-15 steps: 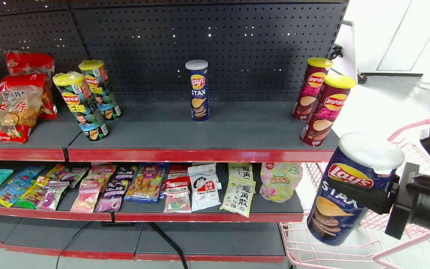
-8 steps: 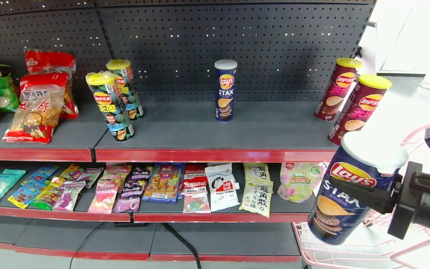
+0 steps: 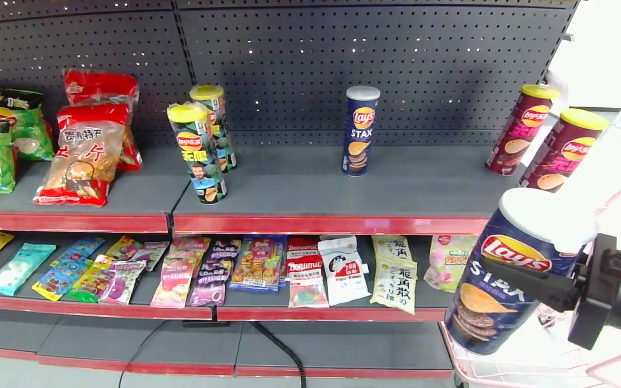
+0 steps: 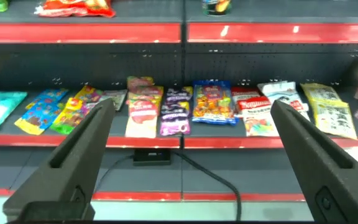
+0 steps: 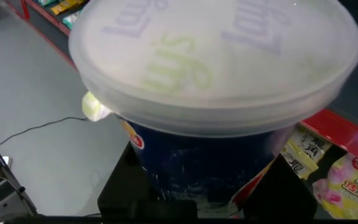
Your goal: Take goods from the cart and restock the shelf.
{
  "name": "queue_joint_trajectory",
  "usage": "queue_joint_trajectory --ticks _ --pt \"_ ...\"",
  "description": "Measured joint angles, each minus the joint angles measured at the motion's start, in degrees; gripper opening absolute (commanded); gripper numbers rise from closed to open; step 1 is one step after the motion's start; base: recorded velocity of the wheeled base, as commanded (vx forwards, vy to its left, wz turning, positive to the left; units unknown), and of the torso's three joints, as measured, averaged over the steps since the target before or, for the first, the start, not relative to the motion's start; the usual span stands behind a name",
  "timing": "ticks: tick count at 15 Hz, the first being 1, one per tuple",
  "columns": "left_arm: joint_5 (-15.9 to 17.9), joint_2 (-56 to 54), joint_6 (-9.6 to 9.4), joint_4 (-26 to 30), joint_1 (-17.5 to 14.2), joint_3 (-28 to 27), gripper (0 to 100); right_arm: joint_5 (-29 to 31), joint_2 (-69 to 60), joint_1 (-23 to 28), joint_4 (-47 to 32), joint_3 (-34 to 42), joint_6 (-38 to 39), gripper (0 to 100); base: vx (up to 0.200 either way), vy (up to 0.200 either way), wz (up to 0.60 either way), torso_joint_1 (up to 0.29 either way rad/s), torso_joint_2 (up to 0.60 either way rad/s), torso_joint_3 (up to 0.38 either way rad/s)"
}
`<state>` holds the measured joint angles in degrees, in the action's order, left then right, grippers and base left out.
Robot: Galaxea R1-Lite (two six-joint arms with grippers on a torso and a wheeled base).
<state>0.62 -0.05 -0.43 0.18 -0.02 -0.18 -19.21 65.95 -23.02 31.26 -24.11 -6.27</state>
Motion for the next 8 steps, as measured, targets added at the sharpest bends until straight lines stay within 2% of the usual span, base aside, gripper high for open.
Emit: queue_joint_trajectory --ticks 8 --pt "0.0 0.0 -0.01 0.0 0.0 0.0 100 -1.0 -4.2 0.2 -0.1 2.4 0.3 0 0.200 0.000 0.00 0.001 0.00 0.005"
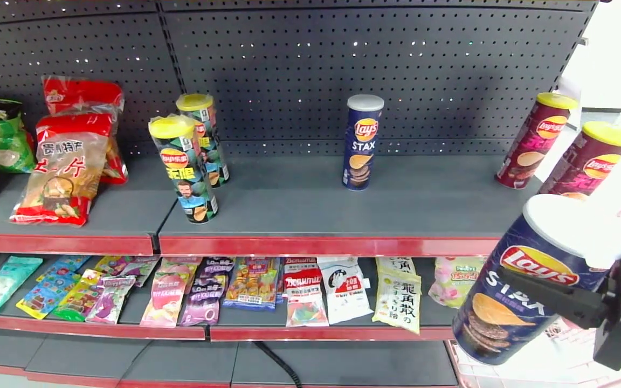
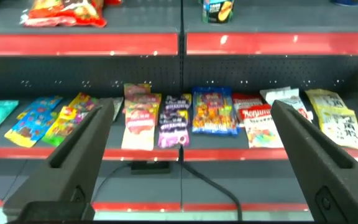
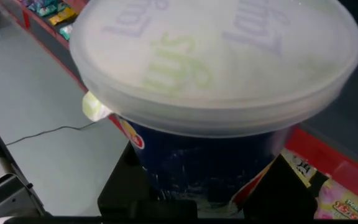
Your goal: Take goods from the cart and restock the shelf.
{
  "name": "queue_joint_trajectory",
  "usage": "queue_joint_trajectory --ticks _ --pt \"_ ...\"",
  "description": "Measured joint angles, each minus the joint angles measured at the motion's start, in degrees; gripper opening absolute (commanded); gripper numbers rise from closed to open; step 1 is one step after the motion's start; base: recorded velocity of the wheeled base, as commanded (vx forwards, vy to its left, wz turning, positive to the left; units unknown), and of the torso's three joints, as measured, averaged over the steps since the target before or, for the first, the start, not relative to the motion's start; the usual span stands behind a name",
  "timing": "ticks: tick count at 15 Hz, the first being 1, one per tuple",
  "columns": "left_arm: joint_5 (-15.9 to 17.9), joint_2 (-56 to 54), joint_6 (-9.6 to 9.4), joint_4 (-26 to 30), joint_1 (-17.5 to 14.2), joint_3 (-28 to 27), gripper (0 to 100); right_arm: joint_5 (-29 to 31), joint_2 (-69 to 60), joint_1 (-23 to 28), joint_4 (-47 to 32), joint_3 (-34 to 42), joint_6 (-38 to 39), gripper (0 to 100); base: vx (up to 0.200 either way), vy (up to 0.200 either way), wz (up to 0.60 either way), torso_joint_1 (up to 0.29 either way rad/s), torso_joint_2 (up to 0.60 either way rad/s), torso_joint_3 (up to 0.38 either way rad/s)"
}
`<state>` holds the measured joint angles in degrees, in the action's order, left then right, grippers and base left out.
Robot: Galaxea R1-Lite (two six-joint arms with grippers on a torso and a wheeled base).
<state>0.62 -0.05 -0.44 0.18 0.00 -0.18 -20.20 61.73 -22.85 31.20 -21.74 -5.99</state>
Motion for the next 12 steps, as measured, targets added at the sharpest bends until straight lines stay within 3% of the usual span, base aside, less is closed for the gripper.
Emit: queue_joint_trajectory --ticks 4,9,12 --pt "0.0 0.0 0.00 0.0 0.0 0.0 100 0.0 -1.4 0.0 -0.1 0.2 0.0 0 0.200 0.000 0.00 0.002 0.00 0.004" --pt "0.0 0.0 0.06 0.0 0.0 0.0 100 0.0 -2.1 -0.1 -0.2 0.4 0.0 0 0.000 0.000 0.00 0.000 0.00 0.000" --pt "0.0 0.0 0.06 0.0 0.0 0.0 100 -0.1 -2.2 -0.1 -0.2 0.6 0.0 0 0.200 0.000 0.00 -0.010 0.00 0.004"
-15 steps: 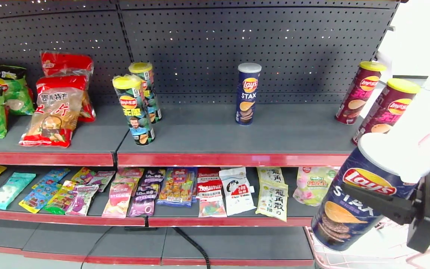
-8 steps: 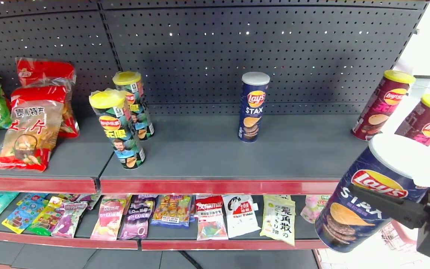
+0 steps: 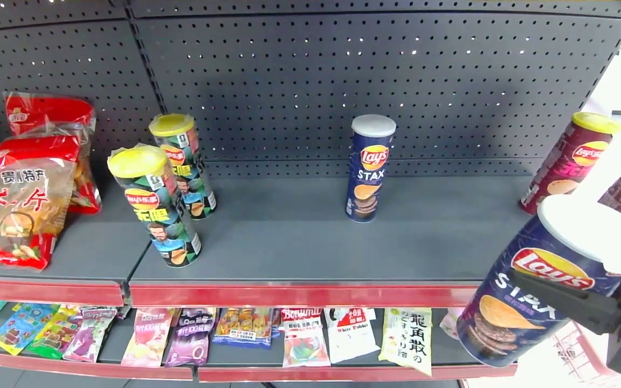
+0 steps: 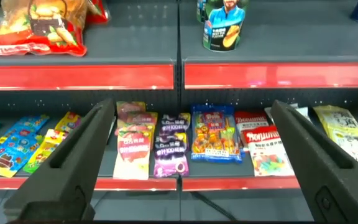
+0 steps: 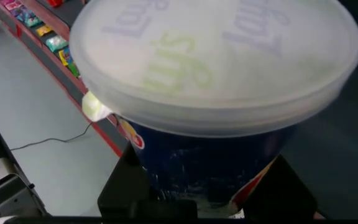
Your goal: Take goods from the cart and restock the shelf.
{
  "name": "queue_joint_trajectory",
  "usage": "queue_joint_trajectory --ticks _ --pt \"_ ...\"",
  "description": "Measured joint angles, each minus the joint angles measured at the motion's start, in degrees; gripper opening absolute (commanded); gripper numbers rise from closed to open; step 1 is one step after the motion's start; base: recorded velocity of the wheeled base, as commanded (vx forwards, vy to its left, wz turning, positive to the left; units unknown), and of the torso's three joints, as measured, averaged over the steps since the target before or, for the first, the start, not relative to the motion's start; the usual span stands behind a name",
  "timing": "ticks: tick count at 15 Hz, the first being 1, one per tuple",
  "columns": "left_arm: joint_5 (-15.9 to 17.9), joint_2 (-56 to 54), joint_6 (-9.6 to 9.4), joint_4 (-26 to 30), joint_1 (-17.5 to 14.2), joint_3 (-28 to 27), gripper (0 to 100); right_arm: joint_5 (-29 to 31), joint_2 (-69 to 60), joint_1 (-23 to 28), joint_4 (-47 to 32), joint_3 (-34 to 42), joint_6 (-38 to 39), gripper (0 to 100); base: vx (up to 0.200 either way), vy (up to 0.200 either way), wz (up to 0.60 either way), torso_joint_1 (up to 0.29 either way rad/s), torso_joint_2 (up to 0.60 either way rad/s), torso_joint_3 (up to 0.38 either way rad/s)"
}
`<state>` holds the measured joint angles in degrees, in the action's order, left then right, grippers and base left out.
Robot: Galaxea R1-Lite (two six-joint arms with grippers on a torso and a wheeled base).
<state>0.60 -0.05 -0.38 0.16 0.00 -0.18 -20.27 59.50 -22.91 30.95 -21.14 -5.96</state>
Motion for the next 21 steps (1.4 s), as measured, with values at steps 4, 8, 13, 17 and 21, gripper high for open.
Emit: queue_joint_trajectory --ticks 4,8,13,17,21 --pt "0.0 0.0 0.11 0.0 0.0 0.0 100 0.0 0.1 0.0 0.2 -0.2 0.0 0 0.050 0.000 0.00 -0.001 0.00 0.001" --pt "0.0 0.0 0.24 0.0 0.0 0.0 100 0.0 0.5 -0.1 0.1 -0.2 0.0 0 0.000 0.000 0.00 0.000 0.00 0.000" --pt "0.1 0.0 0.11 0.1 0.0 0.0 100 0.2 0.6 0.0 0.0 -0.4 0.0 0 0.000 0.000 0.00 0.000 0.00 0.000" --pt "3.1 0.1 -0.85 0.0 0.2 0.0 100 1.6 -0.1 0.1 0.0 -0.7 -0.1 0 0.000 0.000 0.00 0.000 0.00 0.000" --pt "8.4 4.8 -1.06 -1.1 0.7 -8.8 100 1.8 -0.9 0.2 0.0 -2.0 0.5 0 0.000 0.000 0.00 0.000 0.00 0.000"
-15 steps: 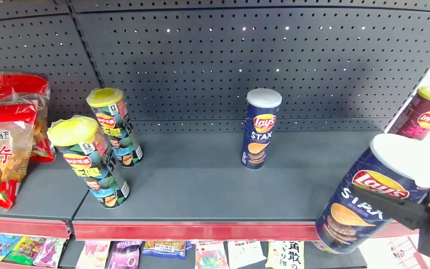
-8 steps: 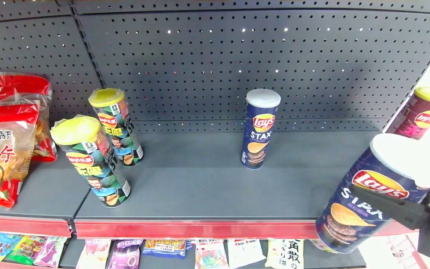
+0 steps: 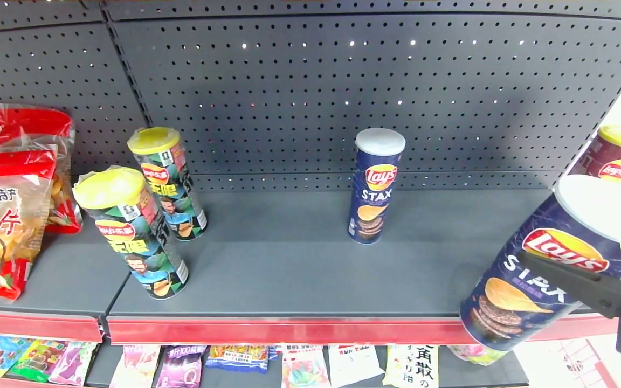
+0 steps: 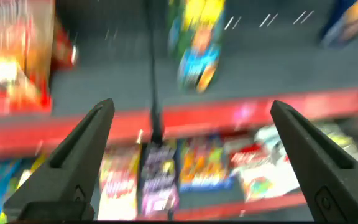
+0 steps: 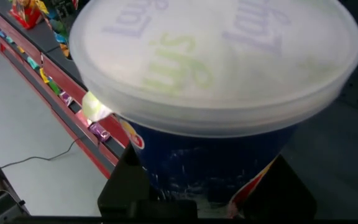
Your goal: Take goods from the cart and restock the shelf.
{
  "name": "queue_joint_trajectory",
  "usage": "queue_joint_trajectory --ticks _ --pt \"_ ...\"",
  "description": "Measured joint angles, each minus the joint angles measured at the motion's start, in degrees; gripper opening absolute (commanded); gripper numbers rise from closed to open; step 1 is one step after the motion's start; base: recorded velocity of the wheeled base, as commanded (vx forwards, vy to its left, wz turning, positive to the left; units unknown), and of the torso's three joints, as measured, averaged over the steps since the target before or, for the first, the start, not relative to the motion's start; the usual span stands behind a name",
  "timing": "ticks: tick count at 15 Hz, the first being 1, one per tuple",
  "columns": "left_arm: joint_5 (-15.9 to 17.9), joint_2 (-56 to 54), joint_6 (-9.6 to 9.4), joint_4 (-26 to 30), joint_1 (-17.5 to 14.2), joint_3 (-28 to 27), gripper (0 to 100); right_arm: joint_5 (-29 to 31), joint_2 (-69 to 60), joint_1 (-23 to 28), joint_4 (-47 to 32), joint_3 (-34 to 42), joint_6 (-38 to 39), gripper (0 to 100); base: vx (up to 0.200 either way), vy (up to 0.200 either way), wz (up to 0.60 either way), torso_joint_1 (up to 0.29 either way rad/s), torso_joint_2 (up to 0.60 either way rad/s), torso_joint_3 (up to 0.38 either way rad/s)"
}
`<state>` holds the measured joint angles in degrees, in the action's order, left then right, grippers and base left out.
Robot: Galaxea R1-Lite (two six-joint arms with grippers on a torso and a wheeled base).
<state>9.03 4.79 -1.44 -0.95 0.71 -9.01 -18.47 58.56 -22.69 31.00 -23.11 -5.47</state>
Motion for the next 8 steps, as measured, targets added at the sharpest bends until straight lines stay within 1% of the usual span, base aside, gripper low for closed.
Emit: queue_joint_trajectory --ticks 1,2,3,4,5,6,7,8 --pt "2.4 3.6 0.27 -0.4 0.5 -5.5 100 0.0 -0.3 -0.1 -0.1 0.0 0.1 0 0.000 0.000 0.00 0.000 0.00 0.000" --pt "6.0 8.5 0.40 -0.6 1.0 -11.4 100 -0.1 -0.6 -0.2 -0.1 0.1 0.1 0 0.000 0.000 0.00 0.000 0.00 0.000" --pt "9.8 13.3 0.44 -0.9 1.6 -15.4 100 -0.2 -0.7 -0.2 -0.2 0.4 0.1 0 0.000 0.000 0.00 0.000 0.00 0.000" --pt "13.9 18.1 0.18 -1.1 2.2 -18.0 100 -0.1 -0.8 -0.3 -0.2 0.4 0.1 0 0.000 0.000 0.00 0.000 0.00 0.000" --pt "18.2 23.2 -1.35 -1.6 2.9 -20.0 100 -0.1 -0.9 -0.3 -0.3 -0.1 0.1 0 0.000 0.000 0.00 0.000 0.00 0.000" --pt "21.5 27.8 -3.24 -2.3 3.7 -21.3 100 0.0 -0.9 -0.2 -0.2 -0.4 0.1 0 0.000 0.000 0.00 0.000 0.00 0.000" --pt "24.0 31.9 -4.80 -2.9 4.9 -22.2 100 0.0 -0.9 -0.2 -0.4 -0.6 0.1 0 0.000 0.000 0.00 0.000 0.00 0.000" --pt "25.4 35.9 -5.78 -3.8 7.3 -23.1 100 0.0 -0.8 0.0 -0.3 -0.8 0.1 0 0.000 0.000 0.00 0.000 0.00 0.000"
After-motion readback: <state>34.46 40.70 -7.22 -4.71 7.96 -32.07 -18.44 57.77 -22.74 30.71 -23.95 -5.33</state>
